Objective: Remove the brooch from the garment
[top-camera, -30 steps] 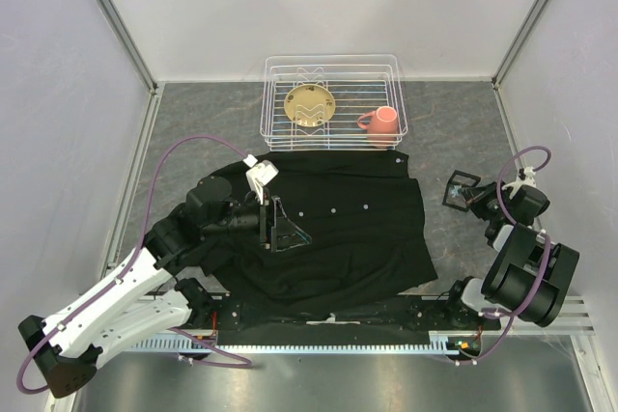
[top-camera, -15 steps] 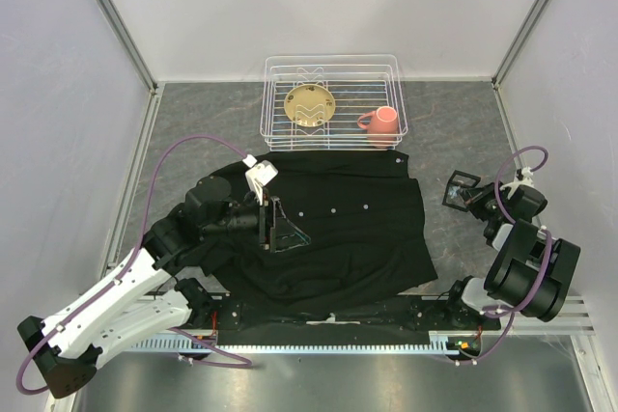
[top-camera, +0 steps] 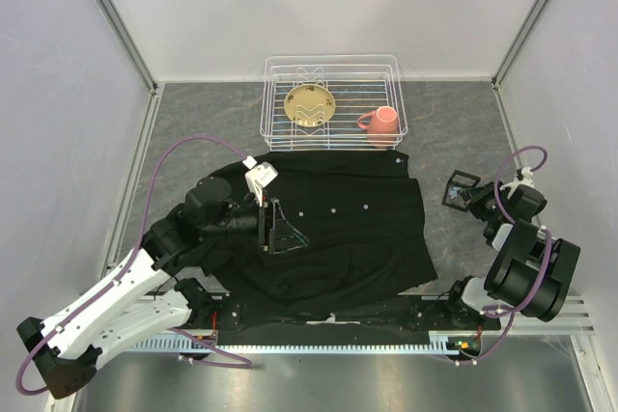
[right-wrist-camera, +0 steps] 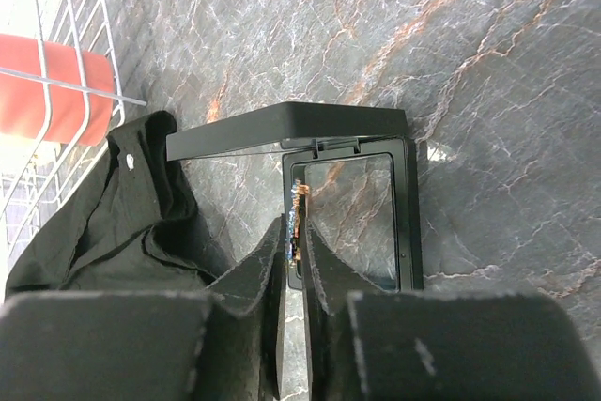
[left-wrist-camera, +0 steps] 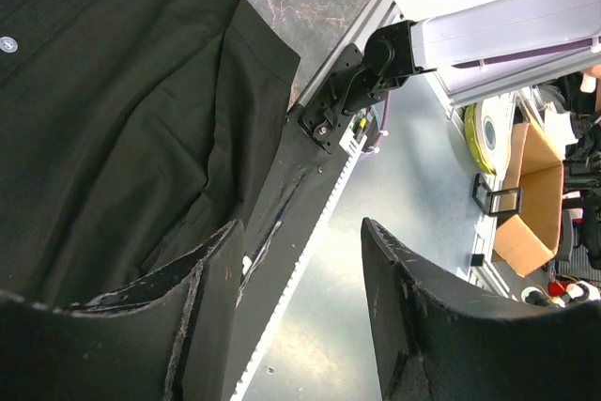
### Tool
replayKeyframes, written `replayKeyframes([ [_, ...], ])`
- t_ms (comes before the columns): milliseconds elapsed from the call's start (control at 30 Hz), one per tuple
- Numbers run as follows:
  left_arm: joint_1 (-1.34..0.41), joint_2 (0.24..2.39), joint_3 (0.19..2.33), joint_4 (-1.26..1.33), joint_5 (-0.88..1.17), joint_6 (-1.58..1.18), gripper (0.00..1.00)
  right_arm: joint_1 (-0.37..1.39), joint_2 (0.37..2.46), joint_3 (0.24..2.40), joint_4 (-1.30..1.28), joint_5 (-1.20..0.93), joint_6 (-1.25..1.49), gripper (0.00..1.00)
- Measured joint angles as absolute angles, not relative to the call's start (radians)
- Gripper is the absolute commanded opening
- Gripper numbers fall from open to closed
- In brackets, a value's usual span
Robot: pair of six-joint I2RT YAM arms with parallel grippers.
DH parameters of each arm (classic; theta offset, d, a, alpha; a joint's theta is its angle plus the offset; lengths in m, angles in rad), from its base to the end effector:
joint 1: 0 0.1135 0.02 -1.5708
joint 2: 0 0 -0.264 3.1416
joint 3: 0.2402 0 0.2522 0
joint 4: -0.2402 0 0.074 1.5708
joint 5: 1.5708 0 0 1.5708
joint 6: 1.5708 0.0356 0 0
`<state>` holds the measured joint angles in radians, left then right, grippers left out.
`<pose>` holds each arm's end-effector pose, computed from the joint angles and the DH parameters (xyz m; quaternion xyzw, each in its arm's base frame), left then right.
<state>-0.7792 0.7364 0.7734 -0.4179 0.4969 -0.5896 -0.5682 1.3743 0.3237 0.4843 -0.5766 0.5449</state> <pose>0.1053 -0.1278 0.3207 0.2132 0.7861 -0.5012 0.2922 0.2042 -0.1074 0.1340 0.3277 0.7858 0.2438 0.4644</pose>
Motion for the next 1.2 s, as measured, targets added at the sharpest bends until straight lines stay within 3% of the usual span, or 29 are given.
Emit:
replayKeyframes([
  [133,-0.779,0.736,0.773,-0.419,0.496,-0.586,0.59,-0.566,1.367,0.324,0.457,-0.556,0.533,0.37],
  [233,-0.779,0.733,0.773,-0.423,0.496,-0.585,0.59,-0.554,1.327,0.329,0.385,-0.512,0.514,0.43],
  [667,-0.779,0.719,0.794,-0.455,0.473,-0.573,0.60,-0.450,1.128,0.492,-0.002,-0.175,0.442,0.55],
  [800,-0.779,0.714,0.813,-0.490,0.457,-0.566,0.60,-0.229,1.098,0.582,-0.157,0.009,0.437,0.56],
  [1100,-0.779,0.685,0.904,-0.615,0.290,-0.542,0.60,0.579,1.195,0.966,-0.389,0.441,0.444,0.61],
  [1200,-0.779,0.654,0.920,-0.644,0.222,-0.552,0.61,0.735,1.232,1.019,-0.422,0.466,0.446,0.61],
])
